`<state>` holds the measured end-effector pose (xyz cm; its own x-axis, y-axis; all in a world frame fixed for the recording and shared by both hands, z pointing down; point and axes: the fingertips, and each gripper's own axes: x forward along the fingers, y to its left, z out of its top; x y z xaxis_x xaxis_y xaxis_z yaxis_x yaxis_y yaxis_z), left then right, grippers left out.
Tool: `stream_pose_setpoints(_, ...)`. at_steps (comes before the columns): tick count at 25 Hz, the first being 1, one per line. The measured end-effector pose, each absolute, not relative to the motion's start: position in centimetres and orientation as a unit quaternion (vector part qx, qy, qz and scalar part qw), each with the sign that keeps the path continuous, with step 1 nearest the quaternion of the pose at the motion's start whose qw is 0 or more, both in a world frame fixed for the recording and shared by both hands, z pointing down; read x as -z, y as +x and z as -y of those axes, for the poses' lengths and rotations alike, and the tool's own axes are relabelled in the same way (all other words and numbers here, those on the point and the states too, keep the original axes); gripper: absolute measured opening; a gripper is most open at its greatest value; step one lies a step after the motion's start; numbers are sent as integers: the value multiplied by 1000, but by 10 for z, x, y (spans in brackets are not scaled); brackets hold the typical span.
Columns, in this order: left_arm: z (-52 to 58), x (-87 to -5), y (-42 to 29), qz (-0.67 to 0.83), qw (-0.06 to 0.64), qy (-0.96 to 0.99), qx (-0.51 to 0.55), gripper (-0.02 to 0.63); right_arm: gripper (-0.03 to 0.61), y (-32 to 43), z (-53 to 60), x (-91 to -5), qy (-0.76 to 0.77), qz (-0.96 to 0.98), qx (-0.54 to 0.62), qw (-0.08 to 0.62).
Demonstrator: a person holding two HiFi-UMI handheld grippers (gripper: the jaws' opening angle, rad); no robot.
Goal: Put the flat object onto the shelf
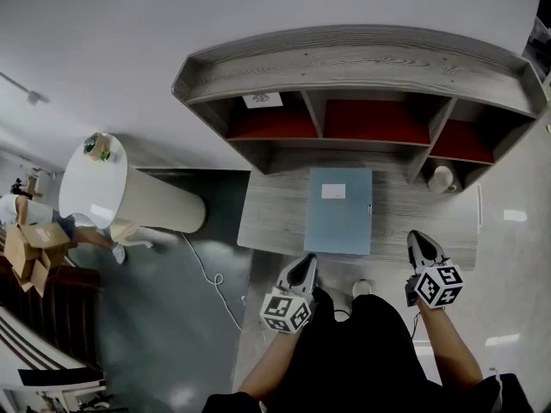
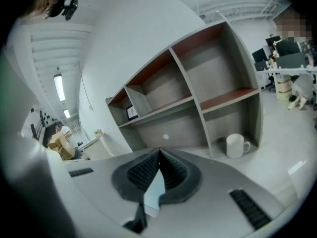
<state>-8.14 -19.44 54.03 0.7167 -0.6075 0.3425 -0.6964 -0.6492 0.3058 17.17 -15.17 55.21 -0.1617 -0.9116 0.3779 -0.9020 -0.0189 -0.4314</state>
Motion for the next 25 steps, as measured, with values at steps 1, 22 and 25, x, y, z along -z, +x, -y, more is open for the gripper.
stream_pose_setpoints(1, 195, -537, -79, 365, 206, 902, -102, 20, 0, 173, 149, -548, -653, -701, 286, 1)
stream_pose_setpoints(22, 255, -474, -196, 396, 141, 907, -32, 17, 0, 77, 143, -488, -739, -655, 146, -53)
stream_pose_setpoints(25, 259, -474, -224, 393, 140, 908, -30, 17, 0, 57, 138, -488, -748, -646, 148, -46)
